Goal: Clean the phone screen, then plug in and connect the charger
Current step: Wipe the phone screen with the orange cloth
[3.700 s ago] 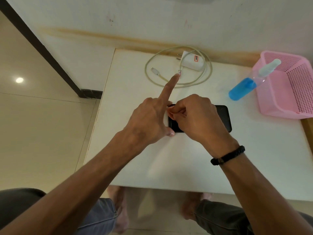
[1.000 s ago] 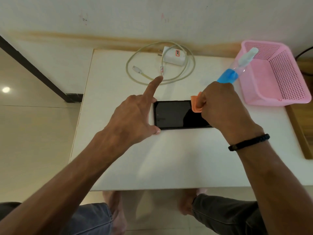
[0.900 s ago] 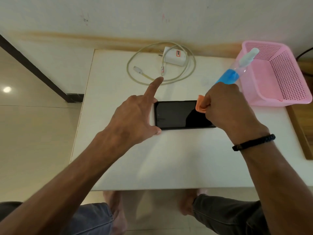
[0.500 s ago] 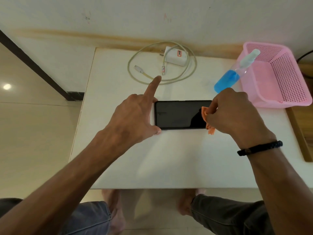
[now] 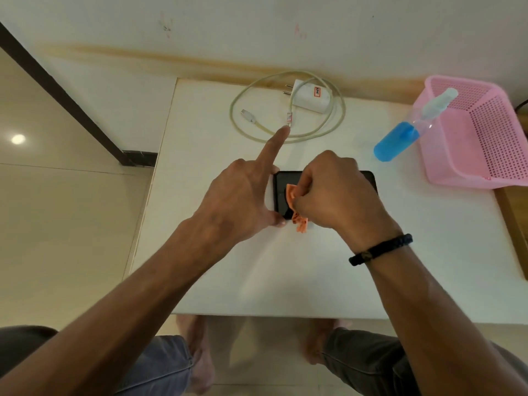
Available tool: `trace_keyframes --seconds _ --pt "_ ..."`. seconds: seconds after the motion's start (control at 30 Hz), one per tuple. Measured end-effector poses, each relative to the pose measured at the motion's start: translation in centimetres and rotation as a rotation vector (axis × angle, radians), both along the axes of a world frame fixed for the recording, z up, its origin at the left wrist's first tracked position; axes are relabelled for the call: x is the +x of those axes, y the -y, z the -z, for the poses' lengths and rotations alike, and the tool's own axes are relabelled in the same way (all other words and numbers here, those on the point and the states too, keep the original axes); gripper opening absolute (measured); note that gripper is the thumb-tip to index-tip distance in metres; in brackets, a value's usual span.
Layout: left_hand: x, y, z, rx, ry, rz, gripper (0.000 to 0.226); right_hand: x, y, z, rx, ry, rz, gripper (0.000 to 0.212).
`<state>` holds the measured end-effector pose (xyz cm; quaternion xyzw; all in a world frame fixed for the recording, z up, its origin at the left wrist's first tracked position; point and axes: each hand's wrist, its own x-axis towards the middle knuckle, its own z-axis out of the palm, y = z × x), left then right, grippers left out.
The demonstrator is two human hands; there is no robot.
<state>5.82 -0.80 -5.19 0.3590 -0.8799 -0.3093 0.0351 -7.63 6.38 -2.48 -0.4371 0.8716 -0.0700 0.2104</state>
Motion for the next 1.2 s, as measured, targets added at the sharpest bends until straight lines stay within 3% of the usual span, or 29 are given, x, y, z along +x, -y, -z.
trace_keyframes --seconds 0.27,0.43,0.57,0.63,0.7,0.73,0.9,1.07,1.2 --pt "0.1 0.4 -0.1 0.007 -0.003 0.14 0.139 1.9 2.2 -0.5 -0.082 0.225 -0.027 0.008" --pt "1.4 2.9 -2.1 0.242 -0.018 0.124 0.157 0.1 1.8 -1.2 -0.304 0.796 0.185 0.017" --pt "1.5 4.0 -4.6 0.544 -0.295 -0.167 0.123 -2.0 1.2 -2.0 -0.452 1.306 0.314 0.032" --pt "0.9 3.8 -5.2 0.662 -0.434 -0.292 0.093 -3.0 0.8 -2.0 -0.466 1.437 0.346 0.039" --pt "0.2 3.1 -5.5 0.767 -0.481 -0.384 0.053 -3.9 0.4 -2.0 -0.48 1.475 0.406 0.036" --pt "-0.1 2.7 -5.6 0.811 -0.472 -0.425 0.044 -4.2 0.2 -1.9 -0.488 1.485 0.436 0.034" --pt "-1.6 1.2 -5.0 0.897 -0.464 -0.471 0.023 -5.2 -0.9 -2.1 -0.53 1.424 0.539 0.028" --pt "-3.3 0.3 -5.1 0.798 -0.501 -0.47 0.019 -5.8 -2.0 -2.9 -0.498 1.264 0.455 0.043" --pt "-4.6 -0.3 -5.3 0.698 -0.549 -0.511 0.012 -6.8 -3.2 -3.4 -0.503 1.083 0.449 0.041"
